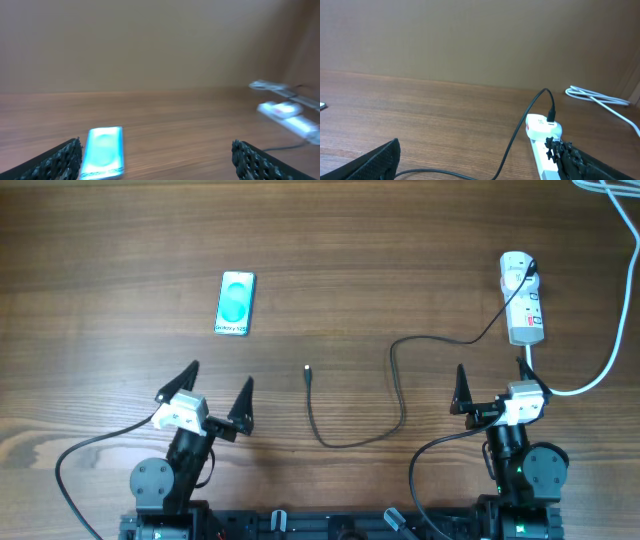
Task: Plug charger to phone and switch on socket
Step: 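Reach the left gripper forward over the Galaxy S25 phone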
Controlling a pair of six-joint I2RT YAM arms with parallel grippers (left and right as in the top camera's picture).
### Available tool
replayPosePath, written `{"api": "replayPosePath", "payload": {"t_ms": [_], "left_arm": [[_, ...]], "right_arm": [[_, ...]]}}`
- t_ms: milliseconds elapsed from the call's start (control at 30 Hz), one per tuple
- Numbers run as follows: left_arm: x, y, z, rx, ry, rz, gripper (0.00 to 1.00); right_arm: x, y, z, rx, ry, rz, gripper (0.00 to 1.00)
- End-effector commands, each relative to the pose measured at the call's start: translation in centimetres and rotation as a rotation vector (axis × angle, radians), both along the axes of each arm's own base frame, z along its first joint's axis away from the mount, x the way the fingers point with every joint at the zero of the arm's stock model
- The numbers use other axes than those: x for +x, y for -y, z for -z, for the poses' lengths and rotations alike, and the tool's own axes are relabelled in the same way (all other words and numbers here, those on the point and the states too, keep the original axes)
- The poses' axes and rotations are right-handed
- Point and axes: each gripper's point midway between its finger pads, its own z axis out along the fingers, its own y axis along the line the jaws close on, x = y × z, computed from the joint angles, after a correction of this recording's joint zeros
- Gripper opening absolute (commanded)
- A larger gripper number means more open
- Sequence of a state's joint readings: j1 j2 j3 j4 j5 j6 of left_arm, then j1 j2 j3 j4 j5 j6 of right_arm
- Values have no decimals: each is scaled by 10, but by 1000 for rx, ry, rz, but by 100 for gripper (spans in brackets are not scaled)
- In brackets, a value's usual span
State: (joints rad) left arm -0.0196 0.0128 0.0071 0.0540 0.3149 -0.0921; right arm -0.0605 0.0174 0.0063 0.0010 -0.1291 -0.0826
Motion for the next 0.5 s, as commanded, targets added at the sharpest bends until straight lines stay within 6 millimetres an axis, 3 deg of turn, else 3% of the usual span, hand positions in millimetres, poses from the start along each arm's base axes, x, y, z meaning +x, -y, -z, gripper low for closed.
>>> {"api": "replayPosePath", "payload": {"t_ms": [0,133,267,467], "left_arm": [[-13,20,-26,-210,-29,144,100],[-24,22,-56,-282,-37,171,100],[-38,17,-103,-297,-46,138,100],[-44,25,-165,-312,-251,159,100]], "right_arm": [[0,4,-2,10,10,20,100],[0,4,-2,10,10,20,100],[0,4,-2,10,10,20,100],[0,4,-2,10,10,20,100]]}}
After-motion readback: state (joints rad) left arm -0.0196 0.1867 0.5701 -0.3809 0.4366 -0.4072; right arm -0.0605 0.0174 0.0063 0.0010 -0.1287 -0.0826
